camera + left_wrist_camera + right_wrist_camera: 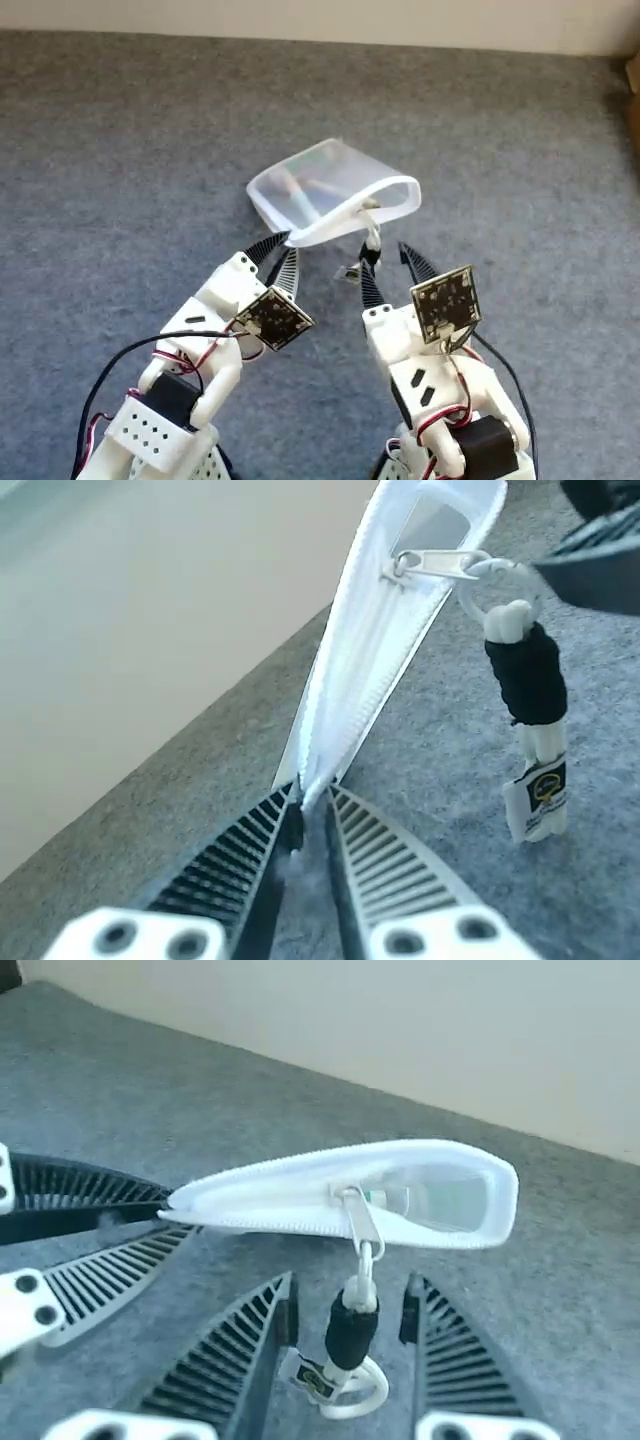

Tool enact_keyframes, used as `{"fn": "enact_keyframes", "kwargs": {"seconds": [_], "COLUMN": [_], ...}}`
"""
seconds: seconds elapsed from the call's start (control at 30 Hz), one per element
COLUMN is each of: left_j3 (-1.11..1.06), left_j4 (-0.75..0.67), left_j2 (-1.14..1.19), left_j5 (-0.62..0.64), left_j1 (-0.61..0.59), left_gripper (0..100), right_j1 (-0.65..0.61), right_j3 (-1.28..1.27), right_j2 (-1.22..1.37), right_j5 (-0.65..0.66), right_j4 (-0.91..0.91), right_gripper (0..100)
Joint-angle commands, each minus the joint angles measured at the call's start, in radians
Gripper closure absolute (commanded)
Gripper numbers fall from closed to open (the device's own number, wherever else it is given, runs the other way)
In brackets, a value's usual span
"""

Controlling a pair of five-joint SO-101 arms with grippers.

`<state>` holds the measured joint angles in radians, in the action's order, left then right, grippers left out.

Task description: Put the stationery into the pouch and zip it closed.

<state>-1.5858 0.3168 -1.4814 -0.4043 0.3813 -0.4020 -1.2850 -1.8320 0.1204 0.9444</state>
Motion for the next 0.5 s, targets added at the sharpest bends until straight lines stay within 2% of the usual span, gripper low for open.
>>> {"fn": "enact_keyframes", "kwargs": {"seconds": [0.0, 0.1, 0.27, 0.43, 0.47], "left_j3": [0.016, 0.004, 0.002, 0.001, 0.001], "left_j4": [0.000, 0.000, 0.000, 0.000, 0.000], "left_j2": [-0.031, -0.039, -0.039, -0.039, -0.039], "left_j5": [-0.002, -0.002, -0.002, -0.002, -0.002], "left_j1": [-0.015, -0.015, -0.015, -0.015, -0.015], "left_gripper": [99, 99, 99, 99, 99], "right_j1": [-0.016, -0.016, -0.016, -0.015, -0.015], "right_j3": [-0.062, -0.160, -0.228, -0.228, -0.228], "right_j2": [-0.007, -0.007, -0.007, -0.007, -0.007], "right_j5": [-0.006, -0.003, 0.118, 0.199, 0.221], "right_j4": [-0.137, -0.255, -0.314, -0.317, -0.317], "right_gripper": [83.6, 83.6, 84.9, 99.3, 99.5]}}
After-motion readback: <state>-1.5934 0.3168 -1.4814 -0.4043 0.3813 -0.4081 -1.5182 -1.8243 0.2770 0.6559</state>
